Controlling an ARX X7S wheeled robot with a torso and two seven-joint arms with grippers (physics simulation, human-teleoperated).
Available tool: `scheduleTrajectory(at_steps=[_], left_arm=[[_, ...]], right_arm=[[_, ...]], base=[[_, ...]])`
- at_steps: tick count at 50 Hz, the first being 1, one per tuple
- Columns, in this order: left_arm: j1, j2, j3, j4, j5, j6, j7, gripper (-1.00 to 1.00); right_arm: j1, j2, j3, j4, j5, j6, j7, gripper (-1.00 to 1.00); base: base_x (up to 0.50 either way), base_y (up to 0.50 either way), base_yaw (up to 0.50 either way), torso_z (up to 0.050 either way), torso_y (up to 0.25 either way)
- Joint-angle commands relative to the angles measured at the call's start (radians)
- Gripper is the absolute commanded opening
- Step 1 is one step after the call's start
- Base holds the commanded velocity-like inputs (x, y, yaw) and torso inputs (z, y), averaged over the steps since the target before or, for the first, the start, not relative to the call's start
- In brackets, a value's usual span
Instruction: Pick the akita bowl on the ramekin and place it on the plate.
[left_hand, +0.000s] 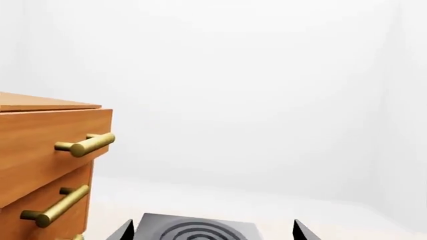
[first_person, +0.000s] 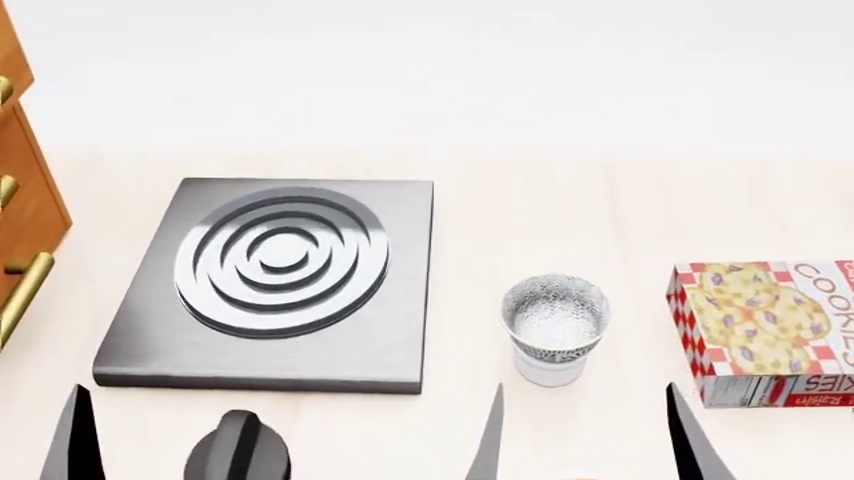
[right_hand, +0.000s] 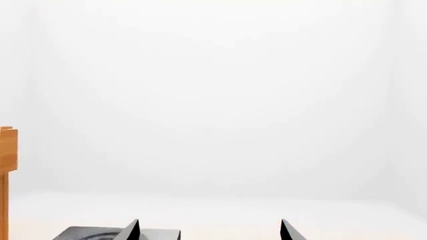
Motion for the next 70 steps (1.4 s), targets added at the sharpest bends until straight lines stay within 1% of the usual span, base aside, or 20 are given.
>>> scheduleTrajectory(at_steps=[1, 16, 18, 28, 29, 36, 48, 50, 52, 54, 55, 57, 60, 62, 63, 64, 65, 66, 68, 70], left_arm=[[0.001, -0.01, 0.001, -0.003, -0.011, 0.004, -0.008, 1.0], [0.004, -0.02, 0.007, -0.003, -0.016, 0.009, -0.019, 1.0], [0.003, -0.021, 0.007, -0.003, -0.017, 0.009, -0.02, 1.0], [0.005, -0.016, 0.008, -0.014, -0.008, 0.051, -0.039, 1.0], [-0.01, -0.026, -0.004, 0.001, -0.073, -0.014, -0.049, 1.0], [-0.027, -0.038, 0.022, 0.007, -0.022, -0.053, -0.093, 1.0], [-0.032, -0.054, 0.018, -0.004, -0.053, -0.036, -0.093, 1.0], [-0.031, -0.056, 0.015, -0.003, -0.05, -0.025, -0.093, 1.0], [-0.03, -0.056, 0.014, -0.023, -0.042, -0.011, -0.092, 1.0], [-0.036, -0.058, 0.013, -0.031, -0.029, -0.016, -0.103, 1.0], [-0.037, -0.06, 0.004, -0.03, -0.044, -0.021, -0.105, 1.0], [-0.038, -0.068, -0.01, -0.018, -0.073, -0.036, -0.107, 1.0], [-0.038, -0.072, -0.02, -0.028, -0.08, -0.025, -0.104, 1.0], [-0.049, -0.075, -0.037, -0.042, -0.118, -0.039, -0.104, 1.0], [-0.05, -0.076, -0.043, -0.047, -0.124, -0.036, -0.102, 1.0], [-0.051, -0.079, -0.047, -0.049, -0.132, -0.038, -0.101, 1.0], [-0.051, -0.082, -0.052, -0.048, -0.141, -0.039, -0.1, 1.0], [-0.05, -0.085, -0.059, -0.049, -0.152, -0.037, -0.096, 1.0], [-0.051, -0.09, -0.068, -0.052, -0.168, -0.041, -0.094, 1.0], [-0.051, -0.092, -0.068, -0.052, -0.168, -0.041, -0.094, 1.0]], right_arm=[[0.002, 0.009, -0.003, -0.004, 0.005, 0.008, 0.012, 1.0], [-0.009, 0.018, -0.014, 0.022, 0.003, -0.032, 0.023, 1.0], [0.008, 0.02, -0.011, -0.015, 0.012, 0.02, 0.026, 1.0], [0.01, 0.032, -0.017, -0.01, 0.019, 0.015, 0.039, 1.0], [0.011, 0.033, -0.017, -0.011, 0.021, 0.016, 0.04, 1.0], [0.012, 0.04, -0.022, -0.013, 0.025, 0.017, 0.049, 1.0], [0.015, 0.053, -0.035, -0.042, 0.021, 0.019, 0.065, 1.0], [0.001, 0.064, -0.042, -0.041, 0.026, -0.048, 0.047, 1.0], [0.086, 0.097, -0.062, -0.147, 0.012, 0.112, 0.025, 1.0], [0.147, 0.141, -0.068, -0.167, 0.068, 0.155, 0.044, 1.0], [0.224, 0.211, -0.071, -0.167, 0.147, 0.202, 0.086, 1.0], [0.393, 0.377, -0.043, -0.167, 0.41, 0.26, 0.222, 1.0], [0.646, 0.576, -0.15, -0.167, 0.796, 0.341, 0.408, 1.0], [0.855, 0.612, -0.206, -0.163, 1.026, 0.469, 0.466, 1.0], [0.949, 0.617, -0.251, -0.166, 1.071, 0.527, 0.5, 1.0], [1.062, 0.649, -0.363, -0.167, 1.036, 0.47, 0.491, 1.0], [1.156, 0.664, -0.418, -0.167, 1.112, 0.504, 0.538, 1.0], [1.253, 0.676, -0.408, -0.098, 1.262, 0.509, 0.595, 1.0], [1.401, 0.693, -0.432, -0.009, 1.562, 0.573, 0.577, 1.0], [1.467, 0.696, -0.462, 0.027, 1.625, 0.64, 0.518, 1.0]], base=[[0.0, 0.0, 0.0, 0.0, -0.25], [0.0, 0.0, 0.0, 0.0, -0.25], [0.0, 0.0, 0.0, 0.0, -0.25], [0.0, 0.0, 0.0, 0.0, -0.248], [0.0, 0.0, 0.0, 0.0, 0.0], [0.0, 0.0, 0.0, 0.0, 0.0], [0.0, 0.0, 0.0, 0.0, 0.0], [0.0, 0.0, 0.0, 0.0, 0.0], [0.0, 0.0, 0.0, 0.0, 0.0], [0.0, 0.0, 0.0, 0.0, 0.0], [0.0, 0.0, 0.0, 0.0, 0.0], [0.0, 0.0, 0.0, 0.0, 0.0], [0.0, 0.0, 0.0, 0.0, 0.0], [0.0, 0.0, 0.0, 0.0, 0.0], [0.0, 0.0, 0.0, 0.0, 0.0], [0.0, 0.0, 0.0, 0.0, 0.0], [0.0, 0.0, 0.0, 0.0, 0.0], [0.0, 0.0, 0.0, 0.0, 0.0], [0.0, 0.0, 0.0, 0.0, 0.0], [0.0, 0.0, 0.0, 0.0, 0.0]])
